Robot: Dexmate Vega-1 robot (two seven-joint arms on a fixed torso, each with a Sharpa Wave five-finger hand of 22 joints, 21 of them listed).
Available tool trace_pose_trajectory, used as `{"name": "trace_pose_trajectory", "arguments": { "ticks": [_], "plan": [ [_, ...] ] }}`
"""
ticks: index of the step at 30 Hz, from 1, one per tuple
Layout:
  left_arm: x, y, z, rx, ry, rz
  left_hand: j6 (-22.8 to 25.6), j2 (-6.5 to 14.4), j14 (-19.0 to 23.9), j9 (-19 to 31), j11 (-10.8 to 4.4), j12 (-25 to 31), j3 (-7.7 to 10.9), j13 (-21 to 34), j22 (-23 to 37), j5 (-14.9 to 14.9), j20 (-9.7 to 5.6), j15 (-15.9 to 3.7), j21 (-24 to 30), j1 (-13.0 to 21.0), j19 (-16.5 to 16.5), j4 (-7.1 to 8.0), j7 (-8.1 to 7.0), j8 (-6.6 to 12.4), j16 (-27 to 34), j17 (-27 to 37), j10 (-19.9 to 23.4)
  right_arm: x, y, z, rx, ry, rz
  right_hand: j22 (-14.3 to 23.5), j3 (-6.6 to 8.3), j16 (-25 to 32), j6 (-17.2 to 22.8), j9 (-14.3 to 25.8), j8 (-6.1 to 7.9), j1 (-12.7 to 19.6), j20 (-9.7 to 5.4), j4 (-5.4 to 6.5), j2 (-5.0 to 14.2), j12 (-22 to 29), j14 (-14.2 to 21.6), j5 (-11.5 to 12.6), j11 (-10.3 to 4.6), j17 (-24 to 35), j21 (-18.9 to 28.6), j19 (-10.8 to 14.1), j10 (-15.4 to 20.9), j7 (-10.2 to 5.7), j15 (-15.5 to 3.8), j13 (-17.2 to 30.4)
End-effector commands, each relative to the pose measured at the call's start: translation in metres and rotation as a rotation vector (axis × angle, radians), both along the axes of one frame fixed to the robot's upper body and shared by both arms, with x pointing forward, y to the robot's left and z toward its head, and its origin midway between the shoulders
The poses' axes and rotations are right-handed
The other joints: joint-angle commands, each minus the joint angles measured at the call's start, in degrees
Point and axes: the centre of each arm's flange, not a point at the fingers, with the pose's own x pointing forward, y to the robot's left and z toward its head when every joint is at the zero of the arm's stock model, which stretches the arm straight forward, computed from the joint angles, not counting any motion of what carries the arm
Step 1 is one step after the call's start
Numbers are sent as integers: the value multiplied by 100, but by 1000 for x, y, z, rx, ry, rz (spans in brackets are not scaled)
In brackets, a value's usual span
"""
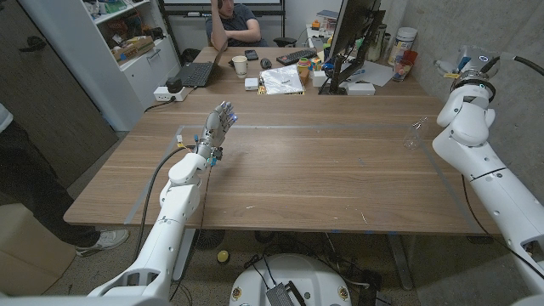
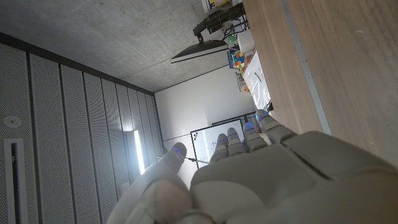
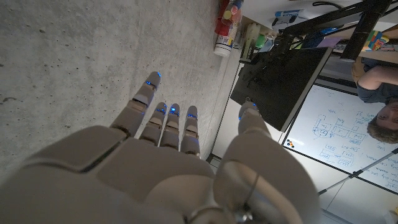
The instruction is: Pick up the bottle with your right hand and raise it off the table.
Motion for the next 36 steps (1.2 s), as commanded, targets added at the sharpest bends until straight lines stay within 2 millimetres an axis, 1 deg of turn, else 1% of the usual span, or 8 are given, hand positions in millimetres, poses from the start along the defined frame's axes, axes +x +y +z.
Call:
{"name": "trace_pose_trajectory", "arguments": {
  "ticks": [1,9,10,19,36],
  "plan": [
    [0,1,0,-3,-1,6,-2,597,-26,23,-13,27,-24,12,24,24,3,-17,37,25,37,4,25,17,19,12,-41,10,-2,-7,9,47,-32,4,10,10,17,17,24,82,1,-9,11,2,36,39,-36,16,54,68,-25,-45,-22,31],
    [-1,1,0,-2,-1,9,-11,595,-29,23,-15,26,-27,12,24,25,-1,-5,37,23,37,4,21,14,18,13,-42,14,-4,-12,27,70,-32,4,3,5,-61,16,-4,131,-5,-13,5,-13,17,45,-38,16,44,84,-96,-61,-11,32],
    [-1,1,1,0,-1,9,-11,594,-28,23,-18,27,-27,12,24,25,0,-8,37,23,37,4,21,14,19,13,-40,16,-4,-14,29,75,-34,3,0,0,-65,16,-4,138,0,-13,2,-13,4,46,-60,16,40,82,-104,-65,-7,32],
    [-1,1,0,0,2,11,-14,593,-32,23,-14,26,-30,12,24,25,1,-8,36,23,34,4,23,14,18,13,-44,23,-4,-24,39,103,-38,4,-12,15,-65,16,2,158,9,-8,-7,6,33,47,-55,18,43,117,-82,-92,-16,33],
    [-3,1,1,6,1,11,-20,589,-30,23,-12,27,-37,12,24,25,13,-3,33,21,23,4,23,14,19,13,-44,28,-6,-36,47,132,-43,5,-50,33,-7,18,32,191,23,11,-25,42,78,49,-59,21,6,79,-29,-151,-16,35]
  ]
}}
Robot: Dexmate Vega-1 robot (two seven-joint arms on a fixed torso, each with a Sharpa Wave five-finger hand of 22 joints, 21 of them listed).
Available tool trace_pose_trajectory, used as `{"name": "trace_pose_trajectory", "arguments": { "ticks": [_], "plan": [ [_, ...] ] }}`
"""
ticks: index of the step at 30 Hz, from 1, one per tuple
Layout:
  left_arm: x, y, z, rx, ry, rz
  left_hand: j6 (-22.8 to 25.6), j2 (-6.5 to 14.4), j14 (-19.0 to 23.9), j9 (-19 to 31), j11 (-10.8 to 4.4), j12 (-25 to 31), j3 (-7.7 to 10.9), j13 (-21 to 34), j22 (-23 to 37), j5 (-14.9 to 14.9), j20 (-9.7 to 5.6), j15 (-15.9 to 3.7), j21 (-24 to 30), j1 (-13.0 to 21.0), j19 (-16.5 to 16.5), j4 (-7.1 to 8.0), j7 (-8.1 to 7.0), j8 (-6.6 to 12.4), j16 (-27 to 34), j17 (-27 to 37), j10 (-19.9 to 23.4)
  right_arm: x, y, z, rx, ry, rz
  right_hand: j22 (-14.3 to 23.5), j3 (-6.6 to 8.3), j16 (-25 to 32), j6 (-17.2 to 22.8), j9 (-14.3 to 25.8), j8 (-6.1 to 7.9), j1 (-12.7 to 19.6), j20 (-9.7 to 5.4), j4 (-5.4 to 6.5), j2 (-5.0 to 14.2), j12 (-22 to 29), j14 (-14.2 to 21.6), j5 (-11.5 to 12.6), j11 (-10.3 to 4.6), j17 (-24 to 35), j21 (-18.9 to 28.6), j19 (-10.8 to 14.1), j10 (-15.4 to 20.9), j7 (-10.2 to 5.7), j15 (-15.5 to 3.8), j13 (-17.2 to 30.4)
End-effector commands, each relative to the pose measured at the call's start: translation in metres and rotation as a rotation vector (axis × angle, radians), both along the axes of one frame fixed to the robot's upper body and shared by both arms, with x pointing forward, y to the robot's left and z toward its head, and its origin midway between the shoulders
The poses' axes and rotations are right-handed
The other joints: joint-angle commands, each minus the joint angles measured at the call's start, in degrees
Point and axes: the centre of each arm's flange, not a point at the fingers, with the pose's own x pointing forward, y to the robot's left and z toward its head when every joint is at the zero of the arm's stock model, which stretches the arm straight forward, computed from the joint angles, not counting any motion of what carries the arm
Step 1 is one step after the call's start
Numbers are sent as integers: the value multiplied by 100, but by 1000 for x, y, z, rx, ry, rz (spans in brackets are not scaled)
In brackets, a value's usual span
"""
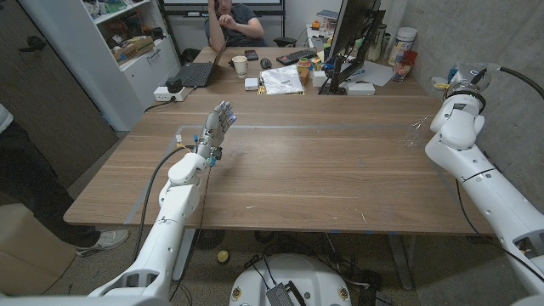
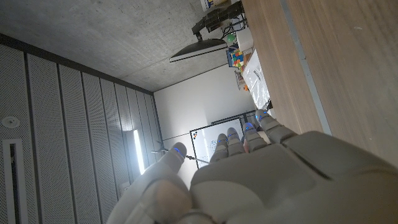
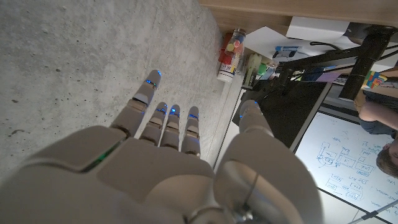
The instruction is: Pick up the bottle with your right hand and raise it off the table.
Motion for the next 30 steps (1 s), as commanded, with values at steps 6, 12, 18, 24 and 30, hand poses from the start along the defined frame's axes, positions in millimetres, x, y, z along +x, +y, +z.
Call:
{"name": "trace_pose_trajectory", "arguments": {
  "ticks": [6,12,18,24,30],
  "plan": [
    [-2,-1,1,5,0,-1,-20,588,-32,23,-7,26,-39,12,25,29,13,-2,33,21,24,4,22,14,19,13,-47,4,-1,-13,17,43,2,5,-17,38,39,19,34,71,13,6,-4,53,61,51,4,8,-32,25,63,-53,2,10],
    [-2,-1,0,5,1,0,-22,588,-31,23,-3,28,-40,12,25,29,13,-1,33,20,23,4,23,14,19,13,-42,5,-1,-16,18,56,1,5,-27,53,42,20,36,86,34,10,-5,64,105,53,6,9,-20,69,89,-55,-9,11],
    [-4,0,-1,4,-1,0,-22,588,-31,23,-9,27,-42,12,25,30,15,-3,34,20,23,4,22,15,19,13,-45,5,1,-15,14,66,0,5,-37,55,33,21,33,96,36,14,-6,61,117,54,12,10,-16,96,82,-59,-9,12],
    [-4,0,-1,4,-2,1,-23,588,-31,23,-10,26,-43,12,25,30,16,-2,33,20,22,4,20,15,20,13,-47,8,2,-15,11,96,1,6,-48,50,26,21,31,101,48,19,-12,53,110,54,-4,11,-17,107,60,-68,-9,13],
    [-4,0,-1,5,-3,0,-24,589,-34,23,-5,26,-45,12,25,30,16,-5,32,20,19,4,17,15,19,13,-47,10,3,-10,2,152,2,6,-60,46,-28,22,12,110,78,24,-13,42,103,55,-16,12,-17,122,26,-113,-1,14]
  ]
}}
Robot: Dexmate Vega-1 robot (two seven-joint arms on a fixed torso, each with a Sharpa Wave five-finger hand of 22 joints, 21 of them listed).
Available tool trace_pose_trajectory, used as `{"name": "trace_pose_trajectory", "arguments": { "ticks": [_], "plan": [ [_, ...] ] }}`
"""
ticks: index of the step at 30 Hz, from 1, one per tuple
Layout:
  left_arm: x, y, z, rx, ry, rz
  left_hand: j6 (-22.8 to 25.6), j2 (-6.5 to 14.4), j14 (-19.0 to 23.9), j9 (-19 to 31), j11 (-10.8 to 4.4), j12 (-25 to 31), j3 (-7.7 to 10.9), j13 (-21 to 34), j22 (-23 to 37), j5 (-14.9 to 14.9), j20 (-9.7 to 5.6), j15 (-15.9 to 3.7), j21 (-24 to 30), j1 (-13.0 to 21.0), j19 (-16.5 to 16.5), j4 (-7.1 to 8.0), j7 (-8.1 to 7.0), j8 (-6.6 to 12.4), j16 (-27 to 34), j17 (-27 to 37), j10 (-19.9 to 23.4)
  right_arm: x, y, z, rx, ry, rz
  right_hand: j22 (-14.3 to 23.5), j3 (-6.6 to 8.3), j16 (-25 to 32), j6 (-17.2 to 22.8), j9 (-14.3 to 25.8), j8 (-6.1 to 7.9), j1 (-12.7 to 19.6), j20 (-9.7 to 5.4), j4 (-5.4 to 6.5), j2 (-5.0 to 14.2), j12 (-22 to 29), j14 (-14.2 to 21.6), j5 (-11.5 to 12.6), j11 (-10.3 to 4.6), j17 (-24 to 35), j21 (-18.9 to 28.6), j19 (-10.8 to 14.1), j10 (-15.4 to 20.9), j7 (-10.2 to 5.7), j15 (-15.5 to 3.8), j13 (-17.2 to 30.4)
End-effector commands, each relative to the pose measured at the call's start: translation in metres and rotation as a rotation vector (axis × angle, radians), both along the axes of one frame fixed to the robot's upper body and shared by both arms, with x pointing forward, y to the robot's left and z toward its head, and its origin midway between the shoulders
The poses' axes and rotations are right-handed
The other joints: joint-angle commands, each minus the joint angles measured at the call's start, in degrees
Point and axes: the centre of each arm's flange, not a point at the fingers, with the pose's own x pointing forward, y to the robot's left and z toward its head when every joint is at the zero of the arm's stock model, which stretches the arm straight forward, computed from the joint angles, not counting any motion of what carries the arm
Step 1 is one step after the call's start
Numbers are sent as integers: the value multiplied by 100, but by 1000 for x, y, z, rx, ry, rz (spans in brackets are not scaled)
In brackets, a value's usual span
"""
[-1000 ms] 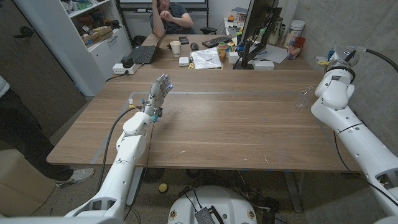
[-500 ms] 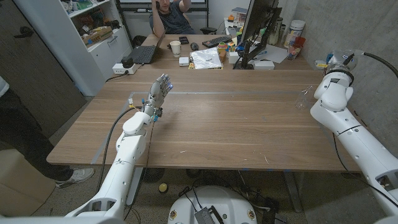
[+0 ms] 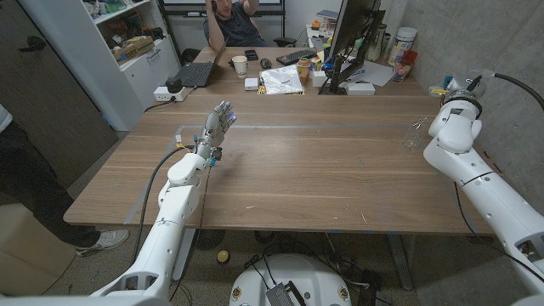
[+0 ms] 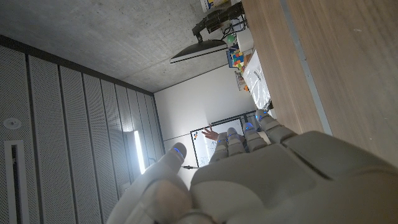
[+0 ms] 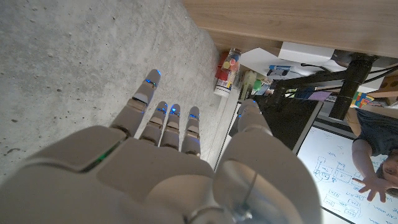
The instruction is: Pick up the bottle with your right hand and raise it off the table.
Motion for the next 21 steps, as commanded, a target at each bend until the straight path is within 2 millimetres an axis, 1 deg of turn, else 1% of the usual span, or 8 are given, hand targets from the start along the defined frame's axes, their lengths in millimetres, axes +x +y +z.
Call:
{"name": "trace_pose_trajectory", "arguments": {
  "ticks": [1,10,12,15,18,21],
  "plan": [
    [-1,0,0,0,-2,0,-23,589,-33,23,-8,27,-19,12,25,30,16,-3,33,20,21,-21,16,16,19,13,-46,3,2,7,-17,84,4,6,-22,18,-19,22,11,54,7,17,-29,9,50,33,-17,12,7,55,-22,-43,2,12],
    [2,-3,-3,-2,3,-9,-25,589,-34,23,-12,26,-21,12,24,31,16,-2,34,20,21,-21,21,15,19,13,-49,9,8,23,-49,232,2,6,-34,8,-92,23,-11,77,15,20,-28,-5,29,37,-32,13,20,116,-69,-59,-9,13],
    [2,-3,-4,-6,4,-9,-24,589,-35,23,-12,27,-21,12,24,31,19,0,34,21,21,-21,19,16,19,13,-47,10,9,26,-54,254,3,6,-38,7,-123,24,-20,84,24,21,-27,-7,26,38,-36,14,24,136,-81,-98,-4,14],
    [2,-3,-5,-7,6,-9,-22,589,-33,23,-7,26,-22,12,24,31,18,-2,34,21,23,-21,17,17,19,13,-50,12,12,29,-63,292,-2,6,-45,6,-133,24,-18,89,29,24,-27,-12,23,39,-42,15,34,176,-99,-99,-2,14],
    [1,-2,-6,-10,6,-7,-22,589,-33,23,-12,26,-22,12,24,31,21,-1,34,21,23,-22,19,17,19,13,-51,14,15,32,-74,323,-12,7,-55,8,-154,25,-21,92,57,28,-30,-17,26,39,-50,15,51,235,-121,-106,-1,15],
    [1,-2,-7,-11,7,-7,-23,589,-33,23,-20,26,-23,12,24,31,19,-5,34,21,23,-22,19,17,20,13,-51,16,16,34,-74,351,-12,7,-68,21,-175,27,-21,96,47,35,-30,-8,58,40,-66,17,75,324,-115,-114,-16,16]
  ]
}}
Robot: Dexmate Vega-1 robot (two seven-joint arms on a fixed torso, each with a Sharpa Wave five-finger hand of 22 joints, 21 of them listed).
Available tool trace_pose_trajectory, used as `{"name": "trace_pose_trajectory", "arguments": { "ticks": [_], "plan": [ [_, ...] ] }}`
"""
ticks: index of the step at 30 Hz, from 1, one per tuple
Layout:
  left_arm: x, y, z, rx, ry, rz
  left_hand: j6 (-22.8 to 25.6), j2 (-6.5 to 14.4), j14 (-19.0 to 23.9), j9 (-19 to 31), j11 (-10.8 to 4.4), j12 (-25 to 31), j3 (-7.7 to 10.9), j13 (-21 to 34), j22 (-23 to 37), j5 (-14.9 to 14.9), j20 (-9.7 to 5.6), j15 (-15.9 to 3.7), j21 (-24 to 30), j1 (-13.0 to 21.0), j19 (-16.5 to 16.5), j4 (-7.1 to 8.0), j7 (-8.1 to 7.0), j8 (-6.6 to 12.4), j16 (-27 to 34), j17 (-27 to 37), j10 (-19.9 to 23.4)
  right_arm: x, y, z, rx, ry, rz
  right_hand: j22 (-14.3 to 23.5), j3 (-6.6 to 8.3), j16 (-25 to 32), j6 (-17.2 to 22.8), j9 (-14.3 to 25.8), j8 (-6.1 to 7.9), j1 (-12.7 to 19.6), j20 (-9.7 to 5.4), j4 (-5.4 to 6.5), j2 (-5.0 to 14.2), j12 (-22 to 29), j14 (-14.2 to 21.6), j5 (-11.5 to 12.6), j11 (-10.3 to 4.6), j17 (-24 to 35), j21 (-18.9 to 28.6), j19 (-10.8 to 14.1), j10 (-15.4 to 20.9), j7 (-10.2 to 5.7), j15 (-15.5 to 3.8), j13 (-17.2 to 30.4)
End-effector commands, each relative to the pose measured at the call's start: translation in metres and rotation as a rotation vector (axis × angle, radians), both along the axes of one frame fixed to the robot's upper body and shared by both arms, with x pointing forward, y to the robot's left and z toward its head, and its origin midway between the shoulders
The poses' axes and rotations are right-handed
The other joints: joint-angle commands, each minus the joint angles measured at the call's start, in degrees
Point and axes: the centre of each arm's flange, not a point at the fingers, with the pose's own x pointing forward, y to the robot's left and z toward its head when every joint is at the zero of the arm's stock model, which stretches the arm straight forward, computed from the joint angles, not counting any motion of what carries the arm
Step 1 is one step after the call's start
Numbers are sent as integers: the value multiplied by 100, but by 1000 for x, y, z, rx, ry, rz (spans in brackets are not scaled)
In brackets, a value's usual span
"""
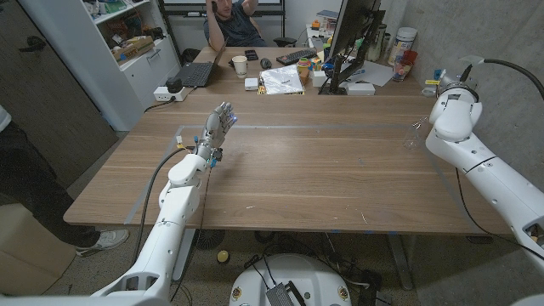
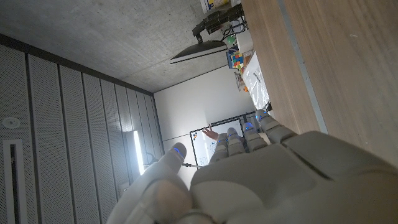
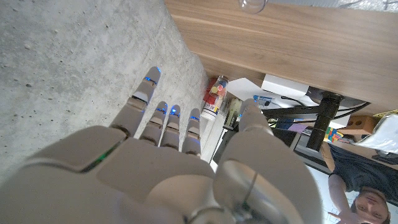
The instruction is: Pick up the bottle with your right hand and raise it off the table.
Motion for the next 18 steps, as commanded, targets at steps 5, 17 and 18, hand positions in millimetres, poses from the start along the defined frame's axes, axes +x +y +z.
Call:
{"name": "trace_pose_trajectory", "arguments": {
  "ticks": [5,17,18],
  "plan": [
    [1,0,-5,-7,5,-1,-25,589,-36,23,-9,25,0,12,24,31,21,-6,35,22,24,1,17,16,18,13,-53,9,8,13,-32,184,-28,8,-54,26,-70,29,-28,50,-10,13,6,-4,71,38,10,21,70,219,-11,-42,-15,18],
    [2,1,-5,-10,5,-2,-36,588,-37,23,-10,27,-2,11,24,31,25,-7,36,23,25,0,13,13,18,12,-50,12,12,16,-12,294,-22,8,-105,37,-107,33,-23,6,-7,44,-17,-3,96,33,11,28,62,259,-32,-113,-11,21],
    [2,1,-5,-11,5,-2,-36,588,-37,23,-9,26,-2,11,24,31,26,-8,36,23,25,0,16,13,18,12,-51,12,13,16,-12,300,-21,8,-110,39,-107,33,-21,2,-4,47,-19,-3,99,33,12,28,62,266,-33,-114,-4,21]
  ]
}}
